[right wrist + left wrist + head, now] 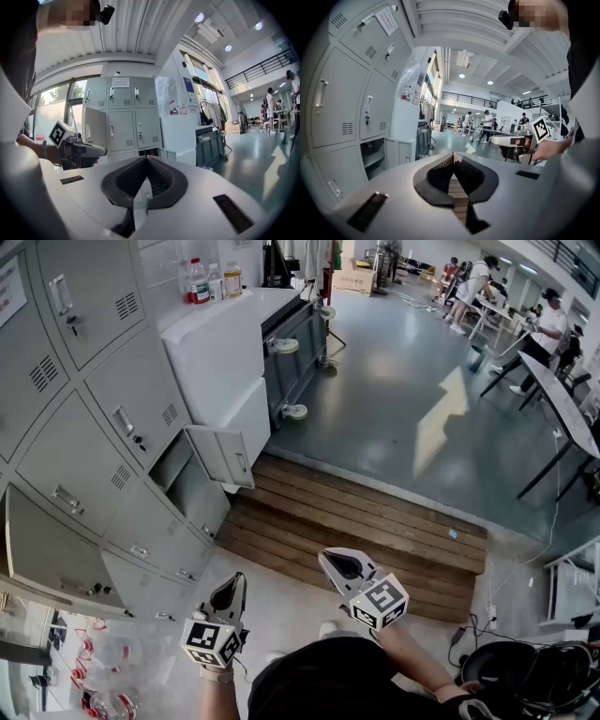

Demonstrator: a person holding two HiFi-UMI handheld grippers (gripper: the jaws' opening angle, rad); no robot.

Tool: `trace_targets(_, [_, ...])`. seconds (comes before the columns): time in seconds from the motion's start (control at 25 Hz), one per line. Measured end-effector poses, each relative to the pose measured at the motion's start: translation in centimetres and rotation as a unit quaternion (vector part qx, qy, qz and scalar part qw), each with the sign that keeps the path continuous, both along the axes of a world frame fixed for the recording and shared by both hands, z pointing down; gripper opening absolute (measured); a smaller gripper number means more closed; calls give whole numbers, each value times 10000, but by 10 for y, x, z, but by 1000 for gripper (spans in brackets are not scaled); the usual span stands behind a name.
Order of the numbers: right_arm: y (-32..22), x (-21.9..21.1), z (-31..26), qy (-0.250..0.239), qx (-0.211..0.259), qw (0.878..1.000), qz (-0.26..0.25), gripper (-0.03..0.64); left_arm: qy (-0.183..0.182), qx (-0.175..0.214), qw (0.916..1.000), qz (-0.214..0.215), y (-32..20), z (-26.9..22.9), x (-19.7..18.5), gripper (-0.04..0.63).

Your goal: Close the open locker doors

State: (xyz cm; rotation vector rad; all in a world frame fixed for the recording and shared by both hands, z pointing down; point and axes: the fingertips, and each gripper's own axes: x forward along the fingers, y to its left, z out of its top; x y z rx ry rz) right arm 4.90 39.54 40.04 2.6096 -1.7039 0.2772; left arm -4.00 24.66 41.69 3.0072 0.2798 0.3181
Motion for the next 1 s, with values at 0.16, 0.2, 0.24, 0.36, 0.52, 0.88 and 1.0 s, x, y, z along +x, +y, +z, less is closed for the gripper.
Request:
trace_targets(0.16, [37, 22, 3, -135, 43, 9999, 76, 29, -48, 141, 9998, 124, 43, 1, 30, 17])
trace_targets(0.2, [46, 29, 4, -153, 53, 9998, 79, 29, -56, 140, 9998, 132, 52, 2, 37, 17])
trace_targets(0.24, [55, 35, 6, -169, 64, 9998, 81, 29, -77, 132, 9998, 133, 61, 4, 45, 17])
trace_targets(0.36, [80, 50, 14, -205, 95, 9997, 65, 29, -207, 115, 9997, 76, 82, 14, 60, 17])
trace_targets(0.52, [97, 65, 31, -371, 70, 9993, -32, 29, -397, 140, 9991, -56, 94, 24, 71, 17])
trace_targets(0.88, [44, 87, 52, -619, -9, 9976, -300, 29, -704, -110, 9971, -286, 49, 53, 81, 17])
trace_targets(1.0, [10, 97, 54, -631, -86, 9974, -337, 29, -708, -90, 9970, -312, 16, 55, 94, 17])
